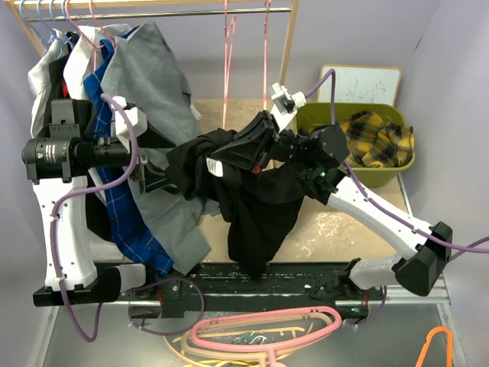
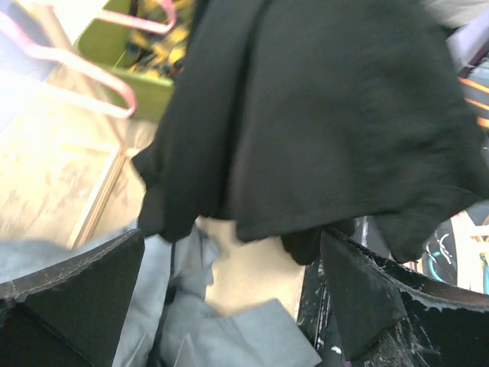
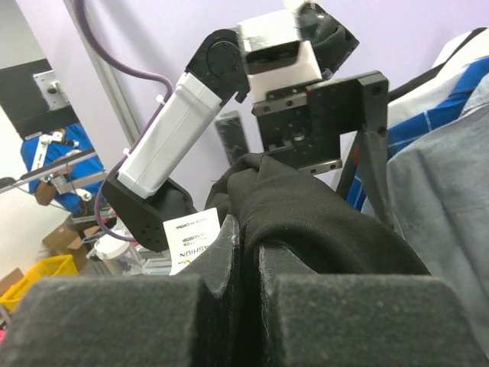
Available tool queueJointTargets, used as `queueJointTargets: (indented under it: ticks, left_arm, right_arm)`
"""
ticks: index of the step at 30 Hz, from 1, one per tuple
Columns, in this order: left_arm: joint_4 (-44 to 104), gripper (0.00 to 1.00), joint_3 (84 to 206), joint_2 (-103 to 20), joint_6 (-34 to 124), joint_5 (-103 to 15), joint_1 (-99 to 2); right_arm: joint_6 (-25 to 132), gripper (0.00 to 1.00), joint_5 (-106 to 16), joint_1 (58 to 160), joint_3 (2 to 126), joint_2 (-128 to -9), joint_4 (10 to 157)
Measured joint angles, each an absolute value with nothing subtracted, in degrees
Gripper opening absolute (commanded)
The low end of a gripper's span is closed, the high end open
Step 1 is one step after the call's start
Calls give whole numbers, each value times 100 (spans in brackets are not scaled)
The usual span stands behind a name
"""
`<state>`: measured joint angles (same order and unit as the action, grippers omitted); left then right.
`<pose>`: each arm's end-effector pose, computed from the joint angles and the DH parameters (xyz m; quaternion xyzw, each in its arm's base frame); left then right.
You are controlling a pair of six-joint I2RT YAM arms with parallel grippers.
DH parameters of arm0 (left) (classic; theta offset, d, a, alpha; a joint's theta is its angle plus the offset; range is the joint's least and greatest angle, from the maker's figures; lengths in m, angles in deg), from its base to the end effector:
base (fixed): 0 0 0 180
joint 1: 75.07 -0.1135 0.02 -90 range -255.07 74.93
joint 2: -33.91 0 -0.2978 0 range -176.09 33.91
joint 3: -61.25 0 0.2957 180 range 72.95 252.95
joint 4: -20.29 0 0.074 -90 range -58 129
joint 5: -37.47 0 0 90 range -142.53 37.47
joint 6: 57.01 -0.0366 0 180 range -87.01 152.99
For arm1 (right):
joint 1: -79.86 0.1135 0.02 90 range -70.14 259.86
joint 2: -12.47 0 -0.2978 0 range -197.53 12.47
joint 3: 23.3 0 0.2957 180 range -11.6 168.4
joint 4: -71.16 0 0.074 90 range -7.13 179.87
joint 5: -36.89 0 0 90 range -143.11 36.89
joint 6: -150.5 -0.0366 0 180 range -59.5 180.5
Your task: Place the shirt on the hanger
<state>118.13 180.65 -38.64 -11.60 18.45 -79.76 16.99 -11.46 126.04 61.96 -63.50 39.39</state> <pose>0.1892 -0.0192 0.5466 0.4441 0.6553 -0.3841 0.4753 0.2013 0.2449 0.5167 -0.3325 0.3795 0.7043 0.4993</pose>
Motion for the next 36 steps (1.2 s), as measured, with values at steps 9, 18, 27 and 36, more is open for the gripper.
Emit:
queueJointTargets:
  ticks: [9,18,27,36]
  left_arm:
    - [12038,100,17801,-3561,-1595,2927,-7747]
    - [12088,100,17862,-3574,-1713,2778,-7718]
    - [12077,100,18183,-3659,-1910,2455,-7716]
    - [11017,45,17967,-3777,-1045,2042,-7716]
  right_arm:
    - [475,0,-484,12645,6786,-7325,2242]
    - [-963,0,-186,12818,9824,-8894,907]
    - [-1684,0,-86,12969,10710,-9517,450]
    - [-1853,0,89,12967,10463,-9440,306]
